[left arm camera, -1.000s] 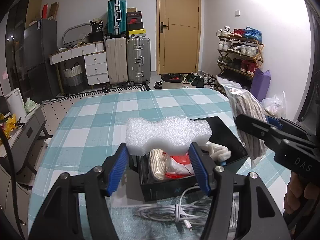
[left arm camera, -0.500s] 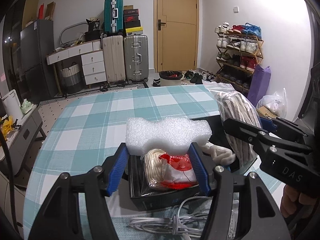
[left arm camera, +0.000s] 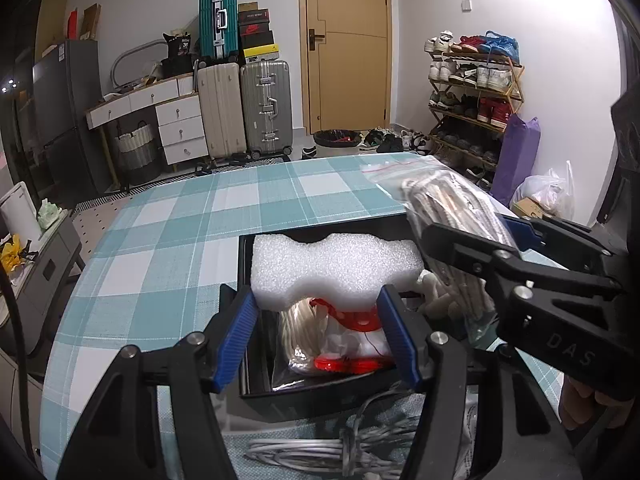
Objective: Organize soft objects
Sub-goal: 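Carry the foam piece and rope bag over the black box and release both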
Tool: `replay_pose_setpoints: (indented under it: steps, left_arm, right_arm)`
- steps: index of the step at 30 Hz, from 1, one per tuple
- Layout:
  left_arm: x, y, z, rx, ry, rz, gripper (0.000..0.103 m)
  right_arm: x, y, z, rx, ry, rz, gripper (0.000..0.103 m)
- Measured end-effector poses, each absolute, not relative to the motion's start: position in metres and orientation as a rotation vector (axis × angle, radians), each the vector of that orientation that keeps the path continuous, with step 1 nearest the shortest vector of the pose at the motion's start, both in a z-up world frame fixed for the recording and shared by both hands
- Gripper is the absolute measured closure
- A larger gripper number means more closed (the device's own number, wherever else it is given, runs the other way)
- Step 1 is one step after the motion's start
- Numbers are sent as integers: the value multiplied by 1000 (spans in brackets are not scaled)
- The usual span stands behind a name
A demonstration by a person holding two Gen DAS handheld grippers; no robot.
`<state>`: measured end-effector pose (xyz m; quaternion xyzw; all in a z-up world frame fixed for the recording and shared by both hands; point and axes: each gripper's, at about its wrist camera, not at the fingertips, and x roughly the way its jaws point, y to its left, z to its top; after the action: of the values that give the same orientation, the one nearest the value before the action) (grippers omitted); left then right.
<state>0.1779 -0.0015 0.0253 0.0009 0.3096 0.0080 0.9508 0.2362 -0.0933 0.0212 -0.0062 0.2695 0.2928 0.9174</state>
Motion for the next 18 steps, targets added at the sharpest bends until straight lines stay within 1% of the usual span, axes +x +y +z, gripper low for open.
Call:
replay_pose_setpoints:
  steps: [18]
  left_arm:
    - [176, -6, 25, 47, 657, 5, 41]
  right_arm:
    - [243, -95, 7, -14, 598, 623, 63]
